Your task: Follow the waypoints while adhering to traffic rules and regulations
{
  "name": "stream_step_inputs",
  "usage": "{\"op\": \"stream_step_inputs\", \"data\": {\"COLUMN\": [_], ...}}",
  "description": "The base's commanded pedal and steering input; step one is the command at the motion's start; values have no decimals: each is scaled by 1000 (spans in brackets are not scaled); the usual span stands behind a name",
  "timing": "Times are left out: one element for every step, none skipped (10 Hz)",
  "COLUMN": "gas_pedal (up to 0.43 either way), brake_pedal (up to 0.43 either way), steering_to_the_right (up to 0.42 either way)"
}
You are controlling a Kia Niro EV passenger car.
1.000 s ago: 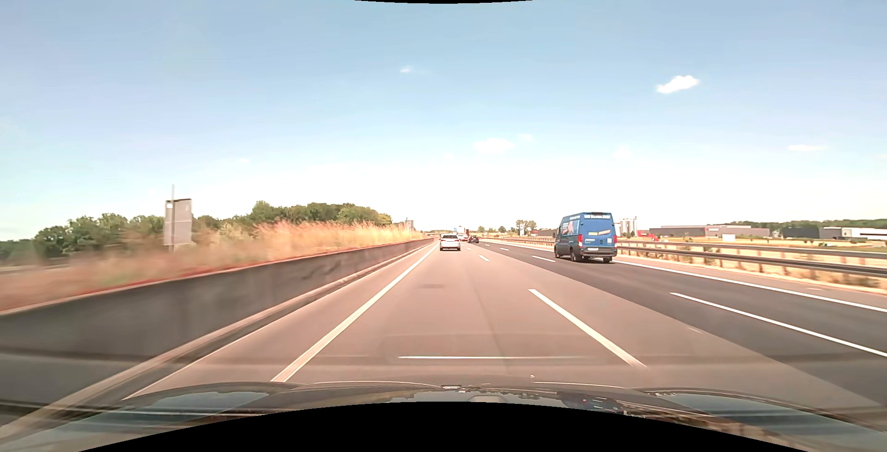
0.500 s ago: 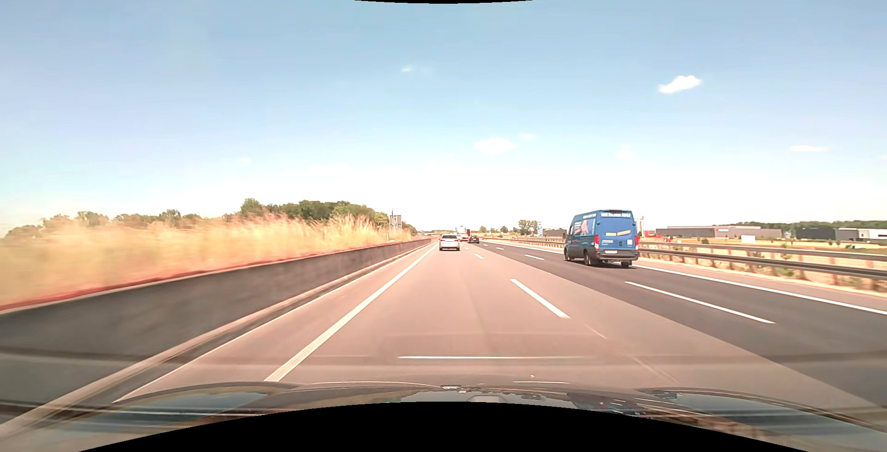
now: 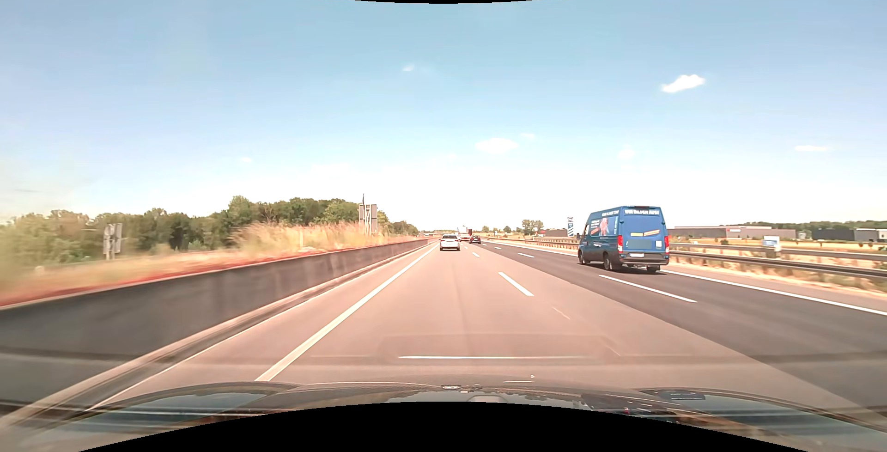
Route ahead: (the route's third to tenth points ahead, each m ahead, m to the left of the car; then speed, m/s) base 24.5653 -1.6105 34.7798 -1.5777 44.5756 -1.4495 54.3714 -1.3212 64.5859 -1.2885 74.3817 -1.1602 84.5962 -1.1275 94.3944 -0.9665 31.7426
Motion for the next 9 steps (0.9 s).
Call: {"op": "stream_step_inputs", "data": {"gas_pedal": [370,370,370,370,358,339,331,331,319], "brake_pedal": [0,0,0,0,0,0,0,0,0], "steering_to_the_right": [-4,-5,-5,-5,-5,-5,-5,-6,-6]}}
